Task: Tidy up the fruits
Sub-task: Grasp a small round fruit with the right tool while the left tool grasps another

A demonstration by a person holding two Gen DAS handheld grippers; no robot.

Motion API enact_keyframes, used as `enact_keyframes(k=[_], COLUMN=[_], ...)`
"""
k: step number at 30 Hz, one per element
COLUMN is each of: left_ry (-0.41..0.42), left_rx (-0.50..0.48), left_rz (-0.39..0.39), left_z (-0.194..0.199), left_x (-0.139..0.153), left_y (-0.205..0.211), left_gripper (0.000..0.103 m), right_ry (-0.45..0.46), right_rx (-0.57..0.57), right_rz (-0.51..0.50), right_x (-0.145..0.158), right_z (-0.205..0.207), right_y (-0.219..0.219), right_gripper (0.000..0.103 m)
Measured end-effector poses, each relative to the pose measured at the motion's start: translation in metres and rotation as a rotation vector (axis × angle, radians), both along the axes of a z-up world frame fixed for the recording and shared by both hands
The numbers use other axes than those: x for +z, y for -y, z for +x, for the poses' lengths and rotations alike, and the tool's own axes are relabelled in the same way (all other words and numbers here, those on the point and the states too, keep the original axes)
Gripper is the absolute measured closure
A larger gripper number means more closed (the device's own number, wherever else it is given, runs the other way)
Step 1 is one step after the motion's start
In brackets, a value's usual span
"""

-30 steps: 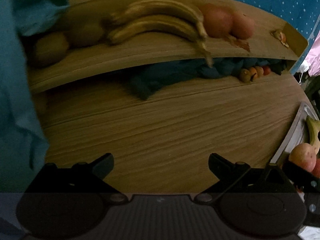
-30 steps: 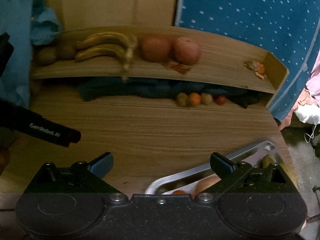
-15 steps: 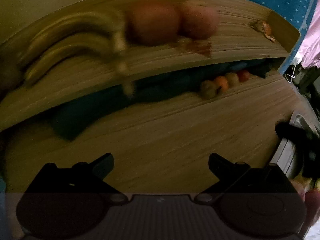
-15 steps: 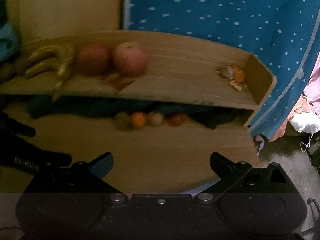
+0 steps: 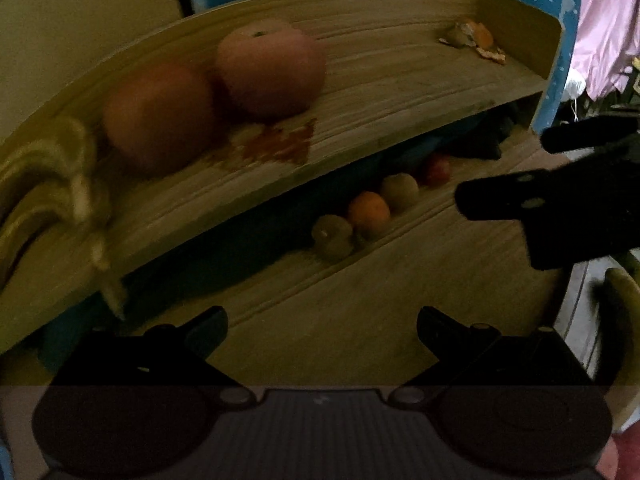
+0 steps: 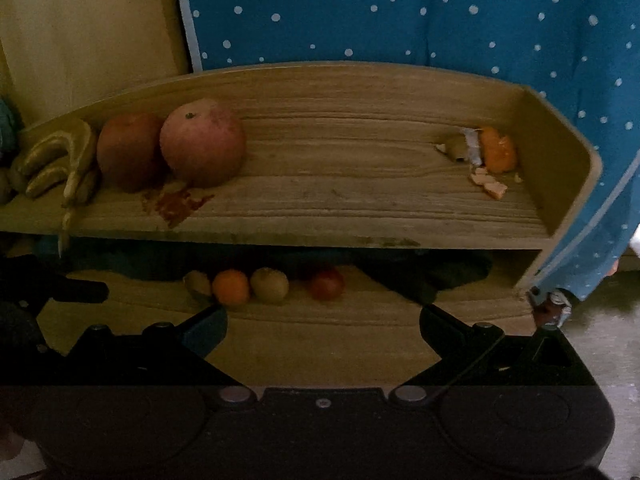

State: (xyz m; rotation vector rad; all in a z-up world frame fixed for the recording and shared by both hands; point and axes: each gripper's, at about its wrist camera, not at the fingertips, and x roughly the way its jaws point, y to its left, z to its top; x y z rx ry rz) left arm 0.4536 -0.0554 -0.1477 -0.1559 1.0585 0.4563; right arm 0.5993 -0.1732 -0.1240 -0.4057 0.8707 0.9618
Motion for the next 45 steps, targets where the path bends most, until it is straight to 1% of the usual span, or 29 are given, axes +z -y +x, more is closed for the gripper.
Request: enact_keyframes(k=[4,7,9,11,18,19,21,23,24,28,31,33,35,39,41,45], left_ry=[0.006,0.026,0.039,0.041,0.037,0.036,0.031,0.025,0.026,0.033,0.039,0.041,0.044,0.05,0.053,0.054], left_rx=[-0.021,-0.025,-0.02,-0.017,-0.033,-0.034,-0.035,-0.034,-0.035,-0.033,-0.037,-0.041,-0.043,-0.046,-0.046,-0.04], left_rz=[0.027,0.049,0.064,0.068,0.069,0.069,0.072,0.07,0.067,0.068,0.066,0.064,0.06,0.054,0.051,0.053], left_z=[0.01,0.013,0.015,0.015,0.017,0.018,0.02,0.021,0.022,0.024,0.024,0.025,0.026,0.025,0.032,0.027], left_x=[-0.002,0.0,0.0,0.0,-0.004,-0.005,-0.006,-0.007,-0.008,-0.009,-0.01,-0.01,-0.01,-0.01,-0.011,-0.01], left_y=[0.002,0.002,0.003,0.002,-0.002,-0.002,-0.004,-0.006,-0.006,-0.009,-0.009,-0.009,-0.008,-0.007,-0.007,-0.009], left_gripper=[0.0,0.003,0.005,0.011,0.021,0.025,0.03,0.038,0.039,0.043,0.046,0.048,0.053,0.06,0.065,0.068], right_ry=[-0.011,-0.017,-0.021,-0.031,-0.095,-0.102,-0.111,-0.124,-0.134,-0.143,-0.139,-0.133,-0.132,-0.159,-0.184,-0.223], right_rx=[0.005,0.004,0.01,0.018,0.091,0.099,0.105,0.108,0.109,0.121,0.126,0.128,0.132,0.131,0.116,0.082], right_rz=[0.001,0.0,0.002,0.006,0.042,0.045,0.042,0.043,0.046,0.062,0.062,0.05,0.047,0.043,0.044,0.057], right_x=[-0.007,-0.011,-0.013,-0.014,-0.018,-0.019,-0.022,-0.025,-0.026,-0.028,-0.027,-0.027,-0.024,-0.028,-0.033,-0.039], right_z=[0.006,0.01,0.013,0.014,0.016,0.016,0.017,0.018,0.019,0.02,0.019,0.018,0.016,0.013,0.014,0.015], right_y=[-0.004,-0.005,-0.005,-0.005,-0.015,-0.017,-0.021,-0.026,-0.027,-0.036,-0.04,-0.043,-0.045,-0.045,-0.046,-0.046], right_gripper=[0.005,0.01,0.016,0.019,0.031,0.032,0.041,0.045,0.048,0.049,0.052,0.057,0.059,0.059,0.059,0.061])
